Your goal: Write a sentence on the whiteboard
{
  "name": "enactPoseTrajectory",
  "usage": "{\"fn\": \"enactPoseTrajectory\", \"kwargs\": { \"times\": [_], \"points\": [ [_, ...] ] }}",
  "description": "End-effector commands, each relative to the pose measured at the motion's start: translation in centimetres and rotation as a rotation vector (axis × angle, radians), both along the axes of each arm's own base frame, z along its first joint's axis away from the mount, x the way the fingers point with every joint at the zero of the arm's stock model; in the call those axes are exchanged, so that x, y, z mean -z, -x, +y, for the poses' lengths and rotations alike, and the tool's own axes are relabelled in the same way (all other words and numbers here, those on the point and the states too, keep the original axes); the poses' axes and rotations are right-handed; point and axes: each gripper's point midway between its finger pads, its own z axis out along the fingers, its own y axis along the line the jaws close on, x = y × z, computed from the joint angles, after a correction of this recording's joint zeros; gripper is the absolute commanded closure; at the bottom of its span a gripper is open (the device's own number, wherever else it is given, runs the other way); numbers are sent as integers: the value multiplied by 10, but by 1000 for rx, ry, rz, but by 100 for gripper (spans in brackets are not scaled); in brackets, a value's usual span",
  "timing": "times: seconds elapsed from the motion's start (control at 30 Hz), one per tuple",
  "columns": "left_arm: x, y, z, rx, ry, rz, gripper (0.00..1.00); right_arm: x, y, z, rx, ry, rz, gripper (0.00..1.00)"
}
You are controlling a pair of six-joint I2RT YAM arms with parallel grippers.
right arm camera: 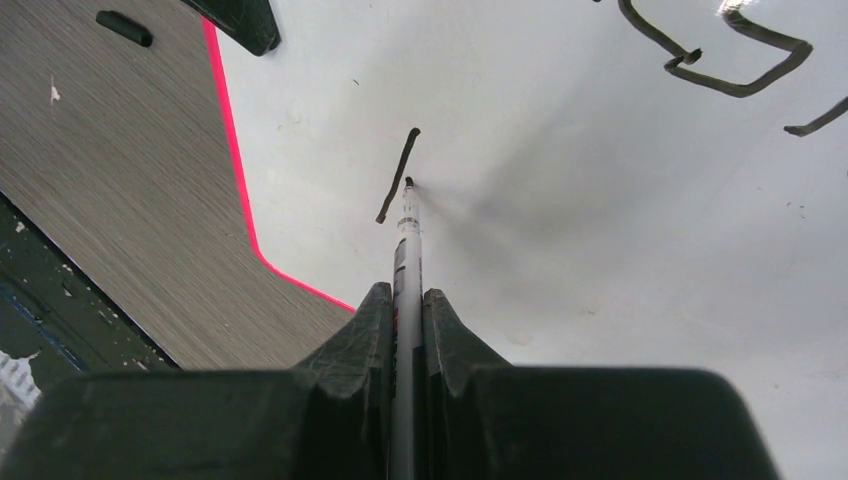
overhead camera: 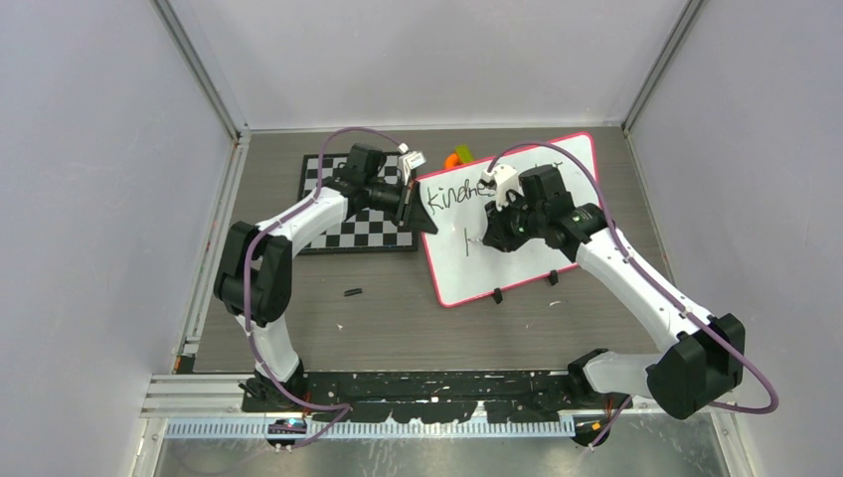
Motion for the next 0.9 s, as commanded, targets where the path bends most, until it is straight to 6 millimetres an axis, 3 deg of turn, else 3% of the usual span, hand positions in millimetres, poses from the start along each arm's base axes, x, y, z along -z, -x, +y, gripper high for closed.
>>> {"fn": "enactPoseTrajectory", "kwargs": {
  "times": [0.0,0.27,0.7,0.87],
  "points": [
    [-9,-2,-1,-11,-1,-28,100,-16,-15,-4,33,20,-82,100],
    [-9,-3,-1,-13,-4,-30,100,-10,-11,-13,68,44,-72,100],
    [-7,-3,-2,-9,-6,-26,100,14,15,-16,34,45,17,100],
    [-8,-3,-2,-9,-4,-27,100,3,15,-15,28,34,-2,100]
  ]
}}
